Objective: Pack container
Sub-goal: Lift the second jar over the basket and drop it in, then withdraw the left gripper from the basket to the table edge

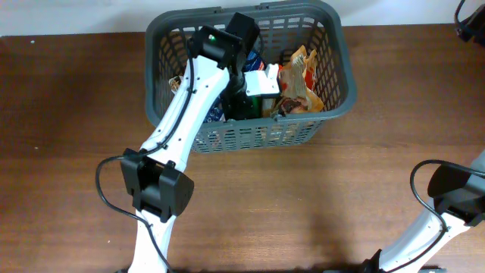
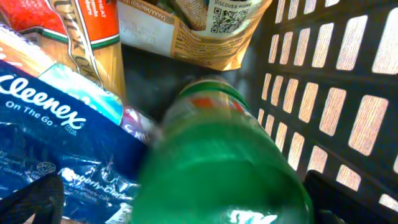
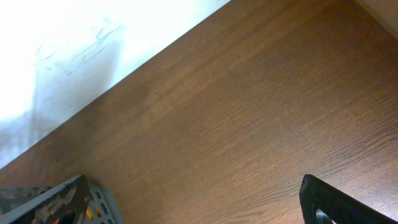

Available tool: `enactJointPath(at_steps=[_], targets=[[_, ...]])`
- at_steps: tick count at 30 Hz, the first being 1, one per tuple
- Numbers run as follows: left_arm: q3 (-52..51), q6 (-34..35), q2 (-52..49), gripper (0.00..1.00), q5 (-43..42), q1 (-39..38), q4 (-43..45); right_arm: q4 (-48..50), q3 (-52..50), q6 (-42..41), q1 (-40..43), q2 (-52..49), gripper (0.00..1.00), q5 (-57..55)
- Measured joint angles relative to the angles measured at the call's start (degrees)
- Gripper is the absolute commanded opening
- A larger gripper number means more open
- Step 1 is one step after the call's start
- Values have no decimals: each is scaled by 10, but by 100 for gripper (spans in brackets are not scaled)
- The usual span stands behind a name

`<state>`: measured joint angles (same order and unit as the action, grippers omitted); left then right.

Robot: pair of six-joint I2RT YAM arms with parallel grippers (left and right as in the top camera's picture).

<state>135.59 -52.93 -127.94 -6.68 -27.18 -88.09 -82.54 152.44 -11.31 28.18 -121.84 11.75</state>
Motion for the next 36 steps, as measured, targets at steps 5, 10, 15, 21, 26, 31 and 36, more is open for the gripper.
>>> enactJointPath(at_steps=[5,10,15,21,26,31,36], targets=[[0,16,0,99,0,-1,2,0,0,-1,0,0,99,0],[16,51,5,99,9,-1,5,0,0,-1,0,0,99,0],[94,159,60,99,76,2,37,0,0,-1,0,0,99,0],[168,285,204,99,122,77,71,0,0,-1,0,0,99,0],[183,396,264,99,143,229,36,0,0,-2,0,0,99,0],[154,478,232,99,147,350,2,0,0,-2,0,0,99,0],[108,507,195,99,147,420,-13,0,0,-3,0,0,99,0]])
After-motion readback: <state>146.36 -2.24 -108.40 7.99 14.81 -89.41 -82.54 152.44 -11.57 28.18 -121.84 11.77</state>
